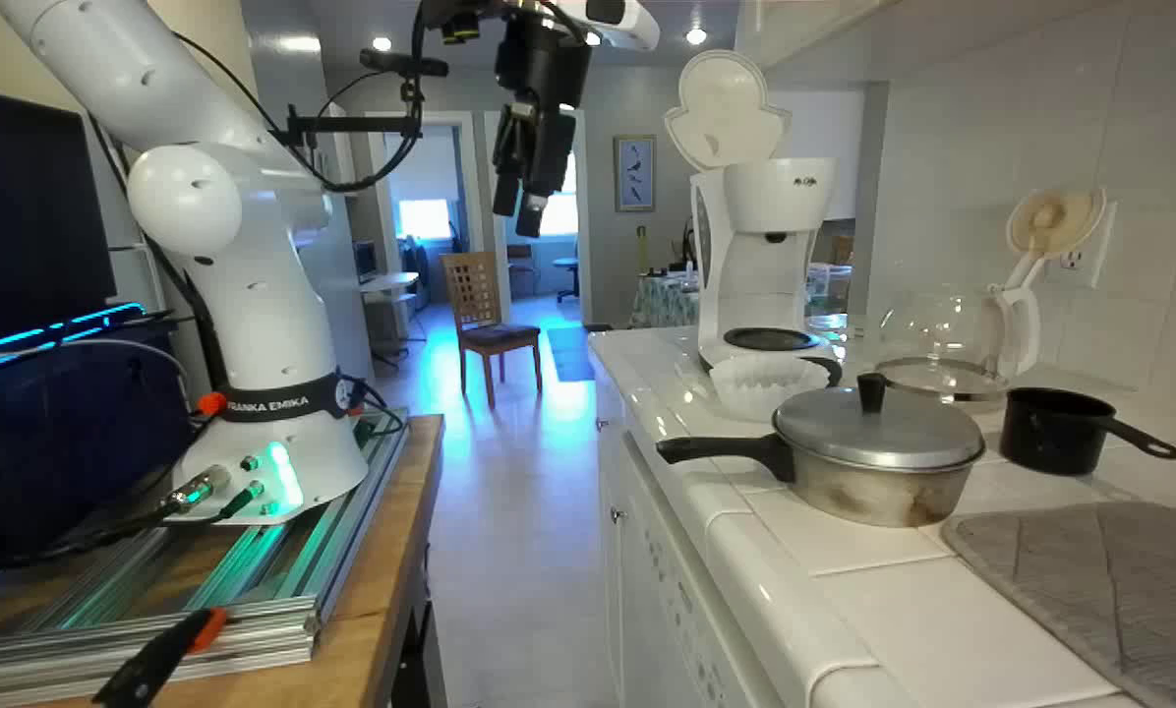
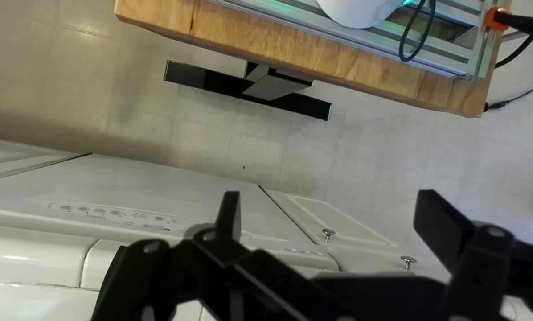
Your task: Use the grey mat to remove the lid from the pot
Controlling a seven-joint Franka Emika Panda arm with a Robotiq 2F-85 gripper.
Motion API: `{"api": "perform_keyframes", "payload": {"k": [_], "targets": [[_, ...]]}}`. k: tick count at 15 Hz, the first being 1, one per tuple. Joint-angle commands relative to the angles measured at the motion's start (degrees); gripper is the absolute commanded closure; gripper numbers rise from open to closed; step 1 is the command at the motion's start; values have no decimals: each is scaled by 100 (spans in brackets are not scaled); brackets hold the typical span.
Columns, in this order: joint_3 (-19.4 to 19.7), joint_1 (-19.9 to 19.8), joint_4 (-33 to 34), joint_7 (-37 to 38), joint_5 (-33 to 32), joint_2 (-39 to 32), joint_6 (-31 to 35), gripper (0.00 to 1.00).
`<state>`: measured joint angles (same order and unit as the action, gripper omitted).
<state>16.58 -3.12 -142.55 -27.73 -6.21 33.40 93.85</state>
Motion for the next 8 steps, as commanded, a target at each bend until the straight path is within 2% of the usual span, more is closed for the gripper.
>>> {"api": "perform_keyframes", "payload": {"k": [1,6,8], "targets": [[-57,-64,12,-28,28,-13,-13,0],[-57,-64,12,-28,28,-13,-13,0],[49,-196,105,127,-4,-197,231,0]]}}
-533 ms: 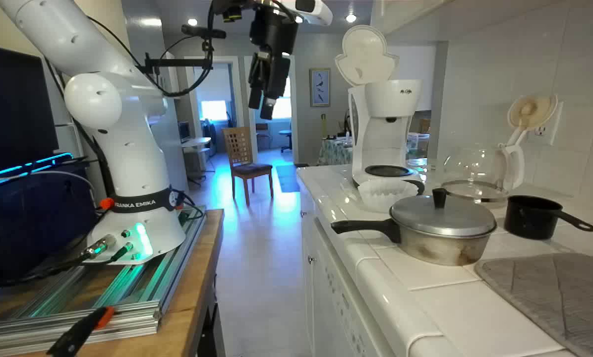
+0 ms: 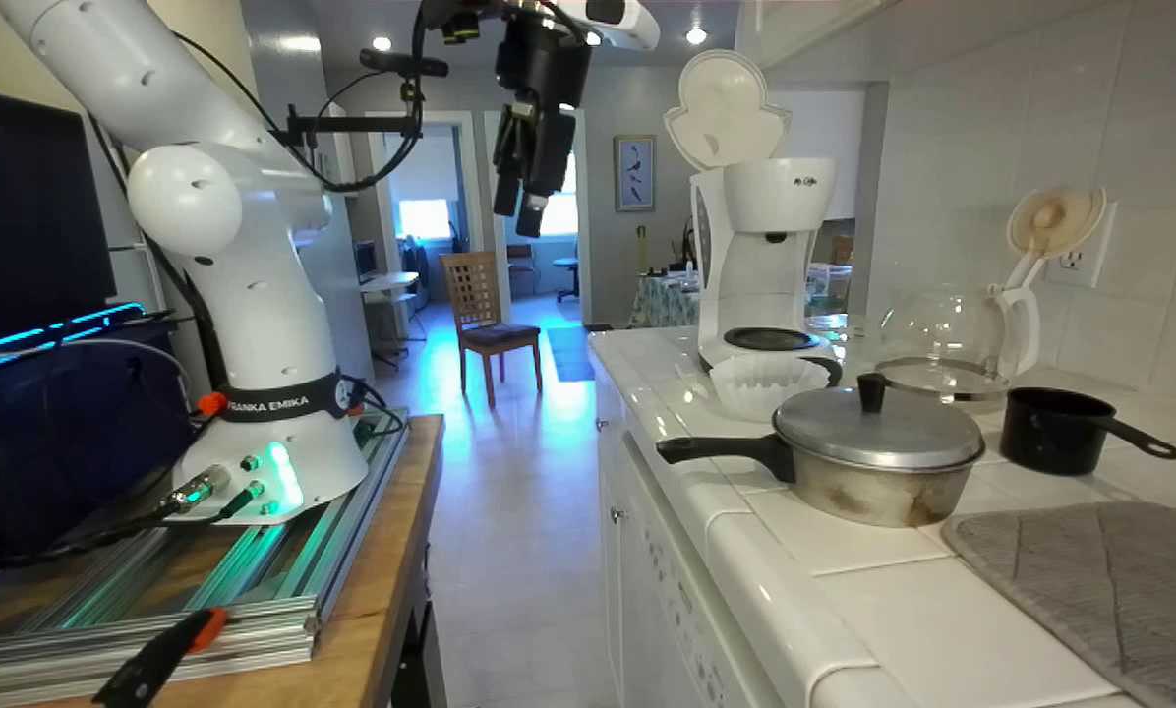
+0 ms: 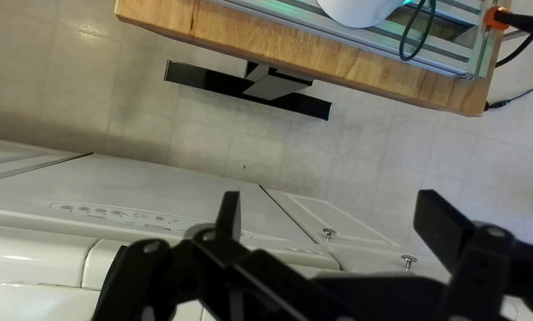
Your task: Use the grey mat to remove the lid from the pot
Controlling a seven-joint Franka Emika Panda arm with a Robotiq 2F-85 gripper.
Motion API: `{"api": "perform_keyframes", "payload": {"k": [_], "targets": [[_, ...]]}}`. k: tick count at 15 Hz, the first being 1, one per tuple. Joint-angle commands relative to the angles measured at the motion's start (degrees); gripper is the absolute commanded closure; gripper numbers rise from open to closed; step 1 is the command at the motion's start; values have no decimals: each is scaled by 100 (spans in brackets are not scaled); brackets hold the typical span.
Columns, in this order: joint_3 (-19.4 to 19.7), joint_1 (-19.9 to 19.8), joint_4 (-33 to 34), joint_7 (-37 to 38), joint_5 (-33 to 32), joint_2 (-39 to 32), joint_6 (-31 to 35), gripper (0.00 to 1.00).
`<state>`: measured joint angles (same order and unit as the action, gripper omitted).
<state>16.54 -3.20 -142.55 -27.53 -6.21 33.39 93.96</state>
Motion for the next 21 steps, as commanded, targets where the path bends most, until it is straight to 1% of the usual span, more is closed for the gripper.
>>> {"api": "perform_keyframes", "payload": {"k": [1,5,10,12,13,16,19,21], "targets": [[92,-233,140,125,-8,-251,286,0],[308,-474,376,26,-53,-691,933,0],[448,-686,825,-8,-57,-1477,1779,0],[408,-763,1000,28,-137,-1706,1845,0],[372,-762,713,26,28,-1379,1817,0],[363,-795,905,28,26,-1642,1837,0],[361,-797,937,28,26,-1671,1837,0],[472,-876,1204,352,306,-1983,1883,0]]}}
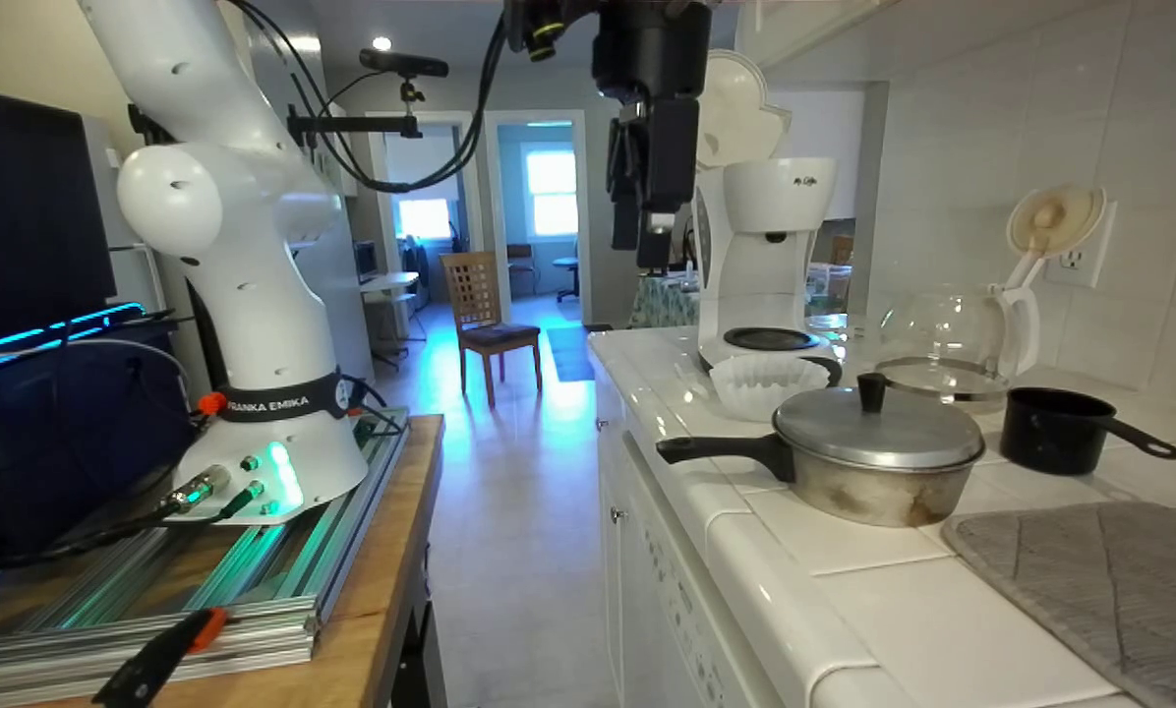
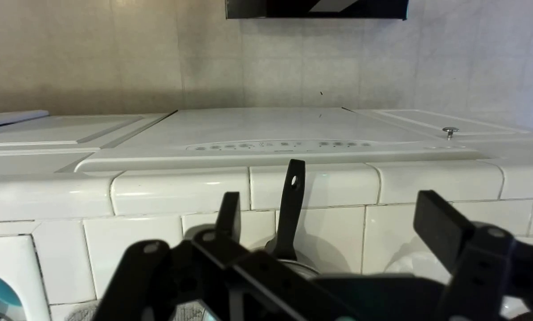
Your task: Use the grey mat to remove the lid from the pot
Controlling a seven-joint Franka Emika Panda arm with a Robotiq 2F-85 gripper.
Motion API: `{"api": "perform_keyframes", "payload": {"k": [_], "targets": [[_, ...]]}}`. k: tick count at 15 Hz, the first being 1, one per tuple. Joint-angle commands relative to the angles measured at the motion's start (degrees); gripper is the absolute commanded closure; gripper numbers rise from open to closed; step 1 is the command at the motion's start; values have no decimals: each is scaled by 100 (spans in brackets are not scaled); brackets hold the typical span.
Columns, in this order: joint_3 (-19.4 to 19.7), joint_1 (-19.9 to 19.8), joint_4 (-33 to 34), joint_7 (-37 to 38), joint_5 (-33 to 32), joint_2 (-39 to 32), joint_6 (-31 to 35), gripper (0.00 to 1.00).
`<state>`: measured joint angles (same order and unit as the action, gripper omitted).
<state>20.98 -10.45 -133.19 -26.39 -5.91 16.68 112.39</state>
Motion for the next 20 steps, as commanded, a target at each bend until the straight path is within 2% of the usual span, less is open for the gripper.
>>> {"api": "perform_keyframes", "payload": {"k": [1,9,15,20], "targets": [[79,-208,374,363,372,-438,122,0],[102,-563,1207,876,442,-1404,739,0],[31,-721,1981,657,942,-2338,984,0],[-106,-1026,2553,496,1411,-2975,1092,0]]}}
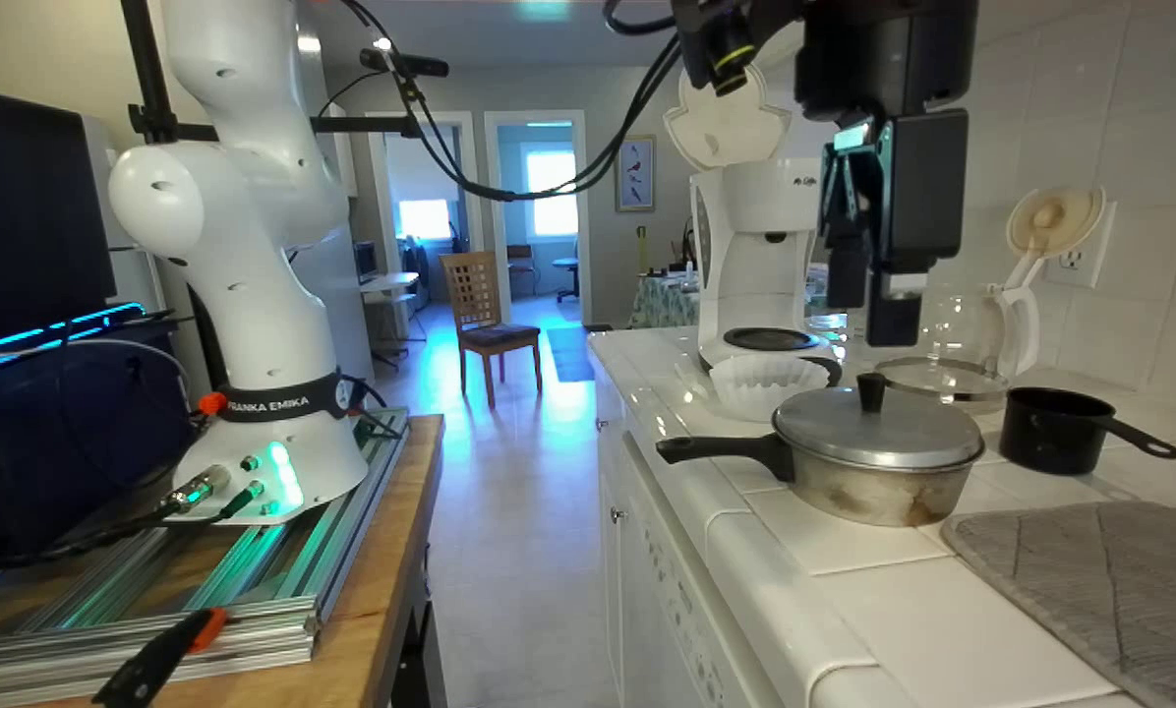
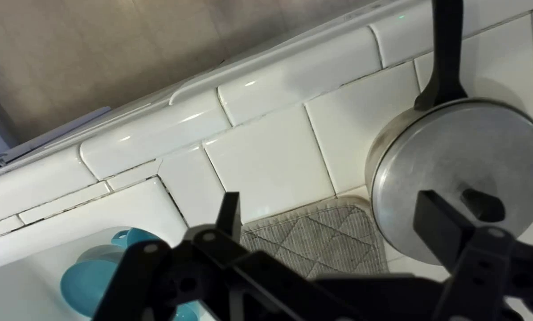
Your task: Use the grey mat to remove the lid from the pot
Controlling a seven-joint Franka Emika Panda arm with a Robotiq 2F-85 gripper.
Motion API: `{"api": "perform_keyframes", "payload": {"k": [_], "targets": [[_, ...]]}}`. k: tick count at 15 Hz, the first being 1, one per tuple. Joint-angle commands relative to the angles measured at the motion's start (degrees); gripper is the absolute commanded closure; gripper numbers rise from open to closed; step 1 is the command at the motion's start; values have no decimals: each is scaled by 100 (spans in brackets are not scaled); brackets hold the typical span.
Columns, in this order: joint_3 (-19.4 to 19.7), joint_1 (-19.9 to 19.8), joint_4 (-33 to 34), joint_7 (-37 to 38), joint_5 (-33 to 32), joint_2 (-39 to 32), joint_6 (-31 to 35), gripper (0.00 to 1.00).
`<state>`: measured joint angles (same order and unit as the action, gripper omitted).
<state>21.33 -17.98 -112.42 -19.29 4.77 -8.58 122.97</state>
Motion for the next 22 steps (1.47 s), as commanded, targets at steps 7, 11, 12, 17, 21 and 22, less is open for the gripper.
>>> {"api": "perform_keyframes", "payload": {"k": [7,11,12,17,21,22], "targets": [[-336,-751,1279,-192,513,-1197,-134,0],[-372,-764,1108,-68,275,-1100,-1,0],[-376,-765,1125,-68,275,-1116,-2,0],[-407,-811,1394,-44,363,-1371,19,0],[-541,-929,1770,-164,453,-1704,35,0],[-593,-967,1881,-223,470,-1803,24,0]]}}
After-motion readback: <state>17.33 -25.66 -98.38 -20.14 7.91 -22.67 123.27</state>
